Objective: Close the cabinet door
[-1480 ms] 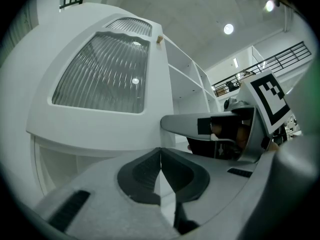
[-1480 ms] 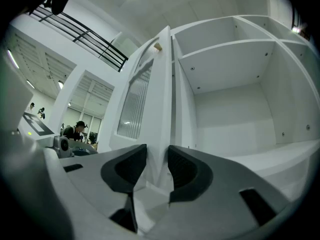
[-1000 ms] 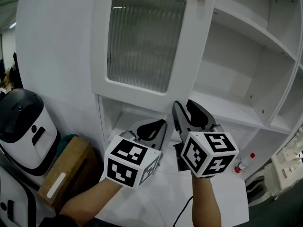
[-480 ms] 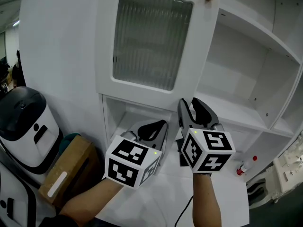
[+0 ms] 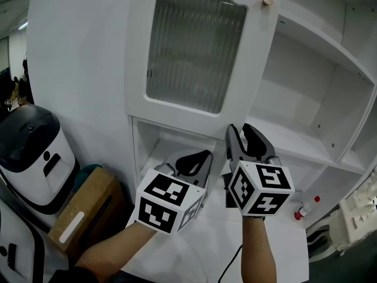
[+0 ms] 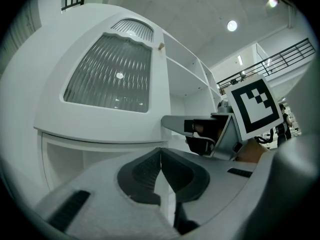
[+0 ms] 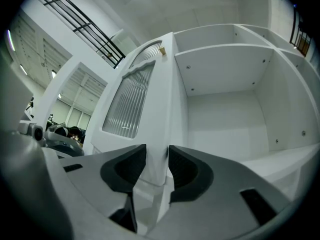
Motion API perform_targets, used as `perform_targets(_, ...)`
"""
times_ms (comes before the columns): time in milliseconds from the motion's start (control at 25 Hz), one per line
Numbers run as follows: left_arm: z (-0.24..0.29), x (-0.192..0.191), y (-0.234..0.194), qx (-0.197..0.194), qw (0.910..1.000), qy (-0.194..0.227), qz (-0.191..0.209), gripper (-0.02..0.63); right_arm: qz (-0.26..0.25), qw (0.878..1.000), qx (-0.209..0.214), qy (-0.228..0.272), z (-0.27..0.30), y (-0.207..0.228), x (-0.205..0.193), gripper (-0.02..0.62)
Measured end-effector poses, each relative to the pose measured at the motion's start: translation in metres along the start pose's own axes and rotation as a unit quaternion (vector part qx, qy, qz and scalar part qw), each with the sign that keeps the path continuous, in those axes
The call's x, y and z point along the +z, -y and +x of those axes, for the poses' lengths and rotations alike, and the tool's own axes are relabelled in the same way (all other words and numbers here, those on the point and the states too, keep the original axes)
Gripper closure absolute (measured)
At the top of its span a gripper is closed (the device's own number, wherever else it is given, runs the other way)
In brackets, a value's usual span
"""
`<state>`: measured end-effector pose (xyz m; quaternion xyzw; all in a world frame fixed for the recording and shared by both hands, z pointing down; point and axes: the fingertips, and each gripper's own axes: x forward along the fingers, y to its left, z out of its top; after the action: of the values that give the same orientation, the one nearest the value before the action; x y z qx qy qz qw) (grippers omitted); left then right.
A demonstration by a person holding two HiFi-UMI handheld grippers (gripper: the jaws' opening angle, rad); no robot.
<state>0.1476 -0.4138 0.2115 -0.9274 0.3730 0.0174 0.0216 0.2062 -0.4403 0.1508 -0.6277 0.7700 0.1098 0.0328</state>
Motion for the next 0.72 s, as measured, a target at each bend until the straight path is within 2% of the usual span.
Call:
perform_targets(320,-0.014,-0.001,-0.002,-0.002,1.0000,0.000,-0.003,0.592,0.001,1.000,-0.011,-0.010,-0.011,-0.005,-0.007,0.447)
perform_targets(720,-0.039,-0.002,-0.006,-0.010,0.9998,-0.002,-0.017,0.592,-0.007,0.999,-0.015,-0.027,-0.032,-0.035,-0.008,0.457)
